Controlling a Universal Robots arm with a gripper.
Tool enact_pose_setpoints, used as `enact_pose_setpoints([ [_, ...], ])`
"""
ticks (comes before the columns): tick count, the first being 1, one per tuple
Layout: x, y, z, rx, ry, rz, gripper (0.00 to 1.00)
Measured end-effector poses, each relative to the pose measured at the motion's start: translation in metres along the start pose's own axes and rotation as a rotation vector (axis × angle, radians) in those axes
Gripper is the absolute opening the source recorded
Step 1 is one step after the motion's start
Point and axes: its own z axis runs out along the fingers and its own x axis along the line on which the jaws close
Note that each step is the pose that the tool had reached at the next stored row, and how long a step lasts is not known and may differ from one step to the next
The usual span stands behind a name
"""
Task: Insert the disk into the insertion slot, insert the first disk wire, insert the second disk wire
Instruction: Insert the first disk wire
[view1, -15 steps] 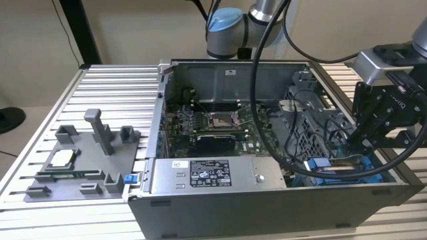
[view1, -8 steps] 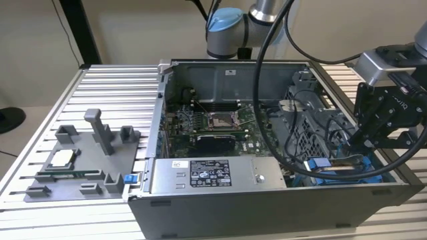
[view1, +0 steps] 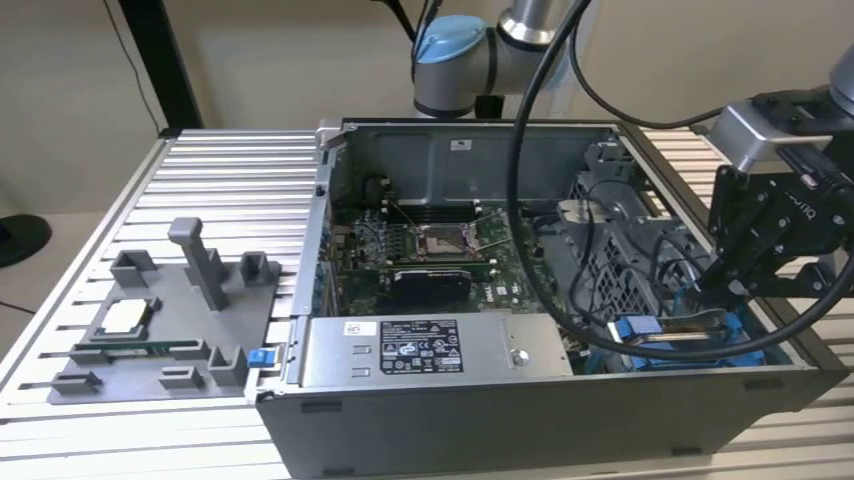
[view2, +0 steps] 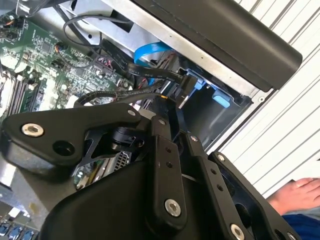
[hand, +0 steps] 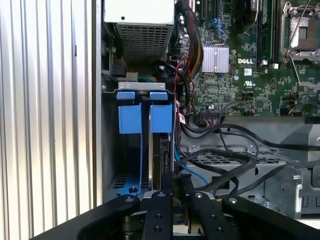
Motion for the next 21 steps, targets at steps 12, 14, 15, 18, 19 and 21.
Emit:
enact_pose_setpoints([
  [12,0.0025,-0.0064,0.0041,-0.0031,0.0057,0.003,0.0],
  [14,0.0032,-0.0053,0.0051,-0.0029,0.0087,0.005,0.0],
  [15,0.0036,-0.004,0.0054,-0.0028,0.0091,0.007,0.0],
  [18,0.0043,0.0005,0.0065,-0.0022,0.0092,0.011,0.0],
  [19,0.0044,0.0024,0.0067,-0.0017,0.009,0.012,0.0],
  [21,0.0046,0.0044,0.0071,-0.0012,0.0088,0.013,0.0],
])
